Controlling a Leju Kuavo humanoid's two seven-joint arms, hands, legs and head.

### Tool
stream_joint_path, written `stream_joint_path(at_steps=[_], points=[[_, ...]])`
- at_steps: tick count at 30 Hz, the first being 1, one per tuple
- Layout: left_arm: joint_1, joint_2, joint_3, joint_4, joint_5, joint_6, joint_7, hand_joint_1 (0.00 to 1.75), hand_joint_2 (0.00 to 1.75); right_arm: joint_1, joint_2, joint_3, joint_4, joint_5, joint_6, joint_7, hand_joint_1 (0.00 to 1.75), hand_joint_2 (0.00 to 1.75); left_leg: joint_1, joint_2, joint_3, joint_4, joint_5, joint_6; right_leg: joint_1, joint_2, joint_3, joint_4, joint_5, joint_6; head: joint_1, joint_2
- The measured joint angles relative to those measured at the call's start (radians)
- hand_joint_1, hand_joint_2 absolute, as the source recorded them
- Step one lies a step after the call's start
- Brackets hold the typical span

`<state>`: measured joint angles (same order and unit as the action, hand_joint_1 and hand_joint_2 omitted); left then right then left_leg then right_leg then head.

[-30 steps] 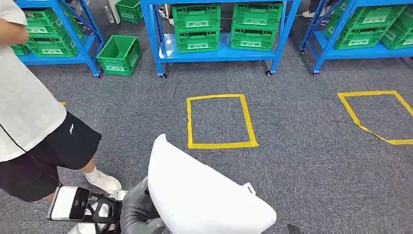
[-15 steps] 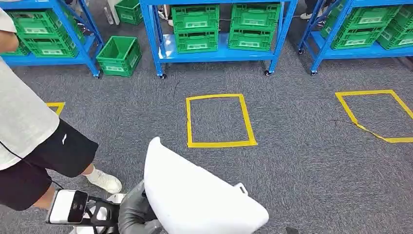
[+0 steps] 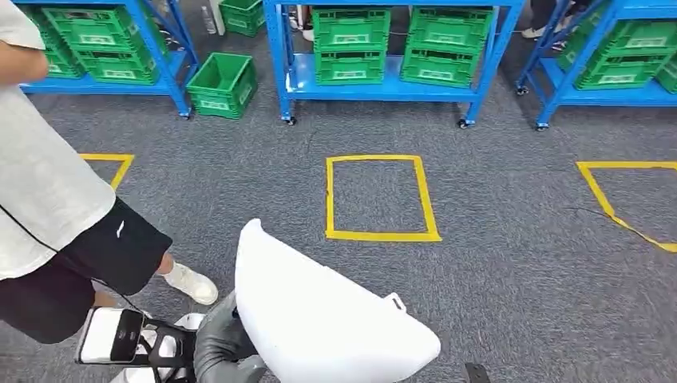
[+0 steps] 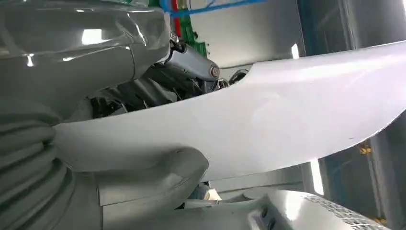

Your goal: Take the parts from the cabinet and place them on the table.

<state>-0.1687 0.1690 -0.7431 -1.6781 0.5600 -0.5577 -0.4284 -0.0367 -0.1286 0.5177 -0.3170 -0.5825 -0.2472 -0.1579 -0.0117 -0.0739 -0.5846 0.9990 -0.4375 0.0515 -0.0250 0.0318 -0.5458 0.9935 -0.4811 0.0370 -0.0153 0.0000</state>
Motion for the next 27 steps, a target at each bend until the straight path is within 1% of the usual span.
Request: stream_joint_path(at_steps=[1, 2, 3, 4, 5, 6, 7, 8, 9, 10, 11, 12, 13, 14, 15, 16, 17, 18, 19, 20, 21, 22, 23, 24, 25, 26, 27], points=[[0.000, 0.000, 0.000, 0.000, 0.000, 0.002, 0.000, 1.75, 1.75, -0.002, 0.001, 0.000, 0.000, 0.001, 0.004, 0.001, 0.00, 0.00, 0.004, -0.006, -0.003, -0.001, 0.003, -0.005, 0.003, -0.005, 0.004, 0.000, 0.002, -0.004, 0.000, 0.000], [-0.001, 0.001, 0.000, 0.000, 0.000, 0.002, 0.001, 1.75, 1.75, -0.003, 0.004, 0.000, 0.000, 0.001, 0.006, 0.002, 0.00, 0.00, 0.004, -0.013, -0.007, 0.001, 0.005, -0.009, -0.005, -0.013, 0.004, -0.004, 0.008, -0.013, 0.001, 0.000], [-0.002, 0.002, 0.000, 0.000, 0.000, 0.002, 0.001, 1.75, 1.75, -0.006, 0.010, 0.001, -0.001, 0.002, 0.009, 0.002, 0.00, 0.00, 0.005, -0.001, -0.009, 0.012, -0.004, -0.013, -0.011, -0.021, 0.005, -0.005, 0.012, -0.016, 0.001, 0.000], [-0.007, 0.002, 0.000, 0.000, 0.000, 0.002, 0.001, 1.75, 1.75, -0.006, 0.008, 0.001, -0.001, 0.002, 0.010, 0.003, 0.00, 0.00, 0.004, 0.029, -0.023, 0.044, -0.031, -0.022, -0.012, -0.027, 0.005, -0.005, 0.010, -0.020, -0.007, 0.000], [-0.009, 0.004, 0.000, 0.000, 0.000, 0.002, 0.001, 1.75, 1.75, -0.005, 0.008, 0.001, -0.001, 0.002, 0.012, 0.005, 0.00, 0.00, 0.009, 0.051, -0.054, 0.114, -0.073, -0.030, -0.011, -0.034, 0.005, -0.005, 0.011, -0.024, -0.009, 0.000], [-0.009, 0.004, 0.000, 0.000, 0.000, 0.002, 0.001, 1.75, 1.75, -0.005, 0.011, 0.001, -0.001, 0.002, 0.015, 0.006, 0.00, 0.00, 0.014, 0.062, -0.096, 0.203, -0.115, -0.037, -0.009, -0.043, 0.003, -0.005, 0.011, -0.024, -0.008, 0.000], [-0.009, 0.005, -0.002, 0.000, -0.001, 0.002, 0.003, 1.75, 1.75, -0.004, 0.011, 0.001, -0.001, 0.002, 0.017, 0.007, 0.00, 0.00, 0.018, 0.067, -0.135, 0.283, -0.144, -0.043, -0.008, -0.053, 0.002, -0.005, 0.011, -0.024, -0.009, 0.000], [-0.009, 0.006, -0.004, 0.000, -0.002, 0.002, 0.004, 1.75, 1.75, -0.004, 0.012, 0.001, -0.001, 0.002, 0.018, 0.008, 0.00, 0.00, 0.021, 0.069, -0.156, 0.324, -0.150, -0.046, -0.008, -0.062, 0.002, -0.005, 0.011, -0.024, -0.009, 0.000], [-0.009, 0.007, -0.005, 0.000, -0.002, 0.003, 0.004, 1.75, 1.75, -0.005, 0.013, 0.001, -0.001, 0.002, 0.019, 0.008, 0.00, 0.00, 0.023, 0.072, -0.151, 0.313, -0.134, -0.046, -0.008, -0.072, 0.002, -0.005, 0.010, -0.024, -0.009, 0.000], [-0.009, 0.007, -0.006, 0.000, -0.002, 0.004, 0.005, 1.75, 1.75, -0.006, 0.014, 0.001, -0.001, 0.002, 0.019, 0.008, 0.00, 0.00, 0.024, 0.076, -0.123, 0.258, -0.099, -0.046, -0.008, -0.080, 0.003, -0.005, 0.010, -0.024, -0.009, 0.000], [-0.009, 0.008, -0.007, 0.000, -0.002, 0.005, 0.005, 1.75, 1.75, -0.007, 0.016, 0.001, -0.001, 0.002, 0.020, 0.008, 0.00, 0.00, 0.024, 0.083, -0.074, 0.164, -0.054, -0.042, -0.008, -0.088, 0.005, -0.005, 0.010, -0.024, -0.009, 0.000], [-0.011, 0.008, -0.007, -0.001, -0.003, 0.005, 0.005, 1.75, 1.75, -0.008, 0.017, 0.001, -0.001, 0.002, 0.021, 0.008, 0.00, 0.00, 0.022, 0.107, -0.019, 0.061, -0.014, -0.033, -0.006, -0.095, 0.006, -0.005, 0.009, -0.023, -0.009, 0.000], [-0.017, 0.008, -0.007, -0.004, -0.004, 0.007, 0.007, 1.75, 1.75, -0.009, 0.020, 0.001, -0.001, 0.002, 0.025, 0.008, 0.00, 0.00, 0.013, 0.154, 0.009, -0.001, -0.016, -0.024, -0.003, -0.103, 0.008, -0.005, 0.008, -0.020, -0.009, 0.000], [-0.019, 0.008, -0.008, -0.005, -0.005, 0.009, 0.008, 1.75, 1.75, -0.011, 0.022, 0.002, -0.001, 0.002, 0.026, 0.008, 0.00, 0.00, 0.008, 0.144, 0.006, -0.001, -0.013, -0.019, 0.006, -0.111, 0.007, -0.005, 0.006, -0.015, -0.007, 0.000], [-0.022, 0.008, -0.008, -0.006, -0.005, 0.010, 0.008, 1.75, 1.75, -0.010, 0.023, 0.002, -0.001, 0.002, 0.026, 0.008, 0.00, 0.00, 0.006, 0.135, 0.002, 0.003, -0.014, -0.014, 0.001, -0.119, 0.006, -0.006, 0.006, -0.009, -0.009, 0.000], [-0.022, 0.010, -0.008, -0.006, -0.005, 0.011, 0.010, 1.75, 1.75, -0.011, 0.025, 0.002, -0.001, 0.003, 0.026, 0.009, 0.00, 0.00, 0.003, 0.125, 0.000, 0.002, -0.012, -0.011, 0.000, -0.128, 0.009, -0.008, 0.007, -0.006, -0.008, 0.000], [-0.022, 0.011, -0.008, -0.006, -0.005, 0.011, 0.010, 1.75, 1.75, -0.014, 0.028, 0.002, -0.001, 0.003, 0.026, 0.009, 0.00, 0.00, 0.002, 0.111, -0.001, -0.004, -0.008, -0.003, 0.001, -0.140, 0.014, -0.016, 0.010, 0.004, -0.009, 0.000], [-0.021, 0.012, -0.008, -0.011, -0.006, 0.011, 0.012, 1.75, 1.75, -0.016, 0.031, 0.002, -0.001, 0.003, 0.026, 0.009, 0.00, 0.00, 0.017, 0.097, 0.016, -0.030, 0.010, 0.006, 0.001, -0.131, 0.008, -0.011, 0.003, 0.008, -0.008, 0.000], [-0.026, 0.012, -0.009, -0.013, -0.006, 0.011, 0.012, 1.75, 1.75, -0.017, 0.031, 0.002, -0.001, 0.003, 0.026, 0.008, 0.00, 0.00, 0.015, 0.090, 0.019, -0.038, 0.014, 0.009, -0.001, -0.084, 0.002, 0.014, -0.013, 0.005, -0.003, 0.000], [-0.030, 0.011, -0.010, -0.013, -0.007, 0.011, 0.012, 1.75, 1.75, -0.018, 0.033, 0.003, -0.001, 0.003, 0.026, 0.008, 0.00, 0.00, 0.014, 0.081, 0.016, -0.037, 0.020, 0.017, -0.002, -0.057, -0.027, 0.075, -0.046, -0.004, -0.002, 0.000], [-0.029, 0.010, -0.011, -0.013, -0.009, 0.012, 0.014, 1.75, 1.75, -0.018, 0.033, 0.003, -0.001, 0.003, 0.026, 0.008, 0.00, 0.00, 0.014, 0.068, 0.013, -0.037, 0.021, 0.018, -0.002, -0.044, -0.066, 0.157, -0.081, -0.011, 0.002, 0.000], [-0.025, 0.010, -0.012, -0.013, -0.011, 0.013, 0.015, 1.75, 1.75, -0.015, 0.033, 0.003, 0.000, 0.003, 0.026, 0.008, 0.00, 0.00, 0.012, 0.055, 0.010, -0.037, 0.022, 0.020, -0.001, -0.038, -0.108, 0.241, -0.111, -0.014, 0.001, 0.000], [-0.024, 0.010, -0.013, -0.013, -0.011, 0.013, 0.015, 1.75, 1.75, -0.012, 0.033, 0.003, 0.001, 0.003, 0.026, 0.009, 0.00, 0.00, 0.011, 0.039, 0.007, -0.036, 0.023, 0.019, -0.001, -0.036, -0.142, 0.306, -0.127, -0.010, 0.002, 0.000], [-0.023, 0.011, -0.014, -0.013, -0.012, 0.013, 0.016, 1.75, 1.75, -0.011, 0.033, 0.003, 0.001, 0.003, 0.026, 0.009, 0.00, 0.00, 0.011, 0.026, 0.006, -0.034, 0.024, 0.018, -0.001, -0.035, -0.147, 0.310, -0.121, -0.003, 0.002, 0.000], [-0.022, 0.011, -0.014, -0.013, -0.012, 0.013, 0.016, 1.75, 1.75, -0.011, 0.033, 0.003, 0.002, 0.003, 0.026, 0.009, 0.00, 0.00, 0.011, 0.012, 0.006, -0.032, 0.025, 0.017, -0.002, -0.035, -0.126, 0.262, -0.095, 0.009, 0.002, 0.000], [-0.022, 0.011, -0.014, -0.013, -0.012, 0.012, 0.016, 1.75, 1.75, -0.013, 0.033, 0.003, 0.002, 0.003, 0.026, 0.009, 0.00, 0.00, 0.012, -0.001, 0.006, -0.028, 0.024, 0.015, -0.004, -0.032, -0.083, 0.172, -0.055, 0.022, 0.002, 0.000], [-0.023, 0.011, -0.014, -0.013, -0.012, 0.013, 0.016, 1.75, 1.75, -0.013, 0.033, 0.003, 0.002, 0.003, 0.026, 0.009, 0.00, 0.00, 0.013, -0.013, 0.004, -0.021, 0.021, 0.011, -0.008, -0.021, -0.034, 0.071, -0.017, 0.031, 0.002, 0.000]])
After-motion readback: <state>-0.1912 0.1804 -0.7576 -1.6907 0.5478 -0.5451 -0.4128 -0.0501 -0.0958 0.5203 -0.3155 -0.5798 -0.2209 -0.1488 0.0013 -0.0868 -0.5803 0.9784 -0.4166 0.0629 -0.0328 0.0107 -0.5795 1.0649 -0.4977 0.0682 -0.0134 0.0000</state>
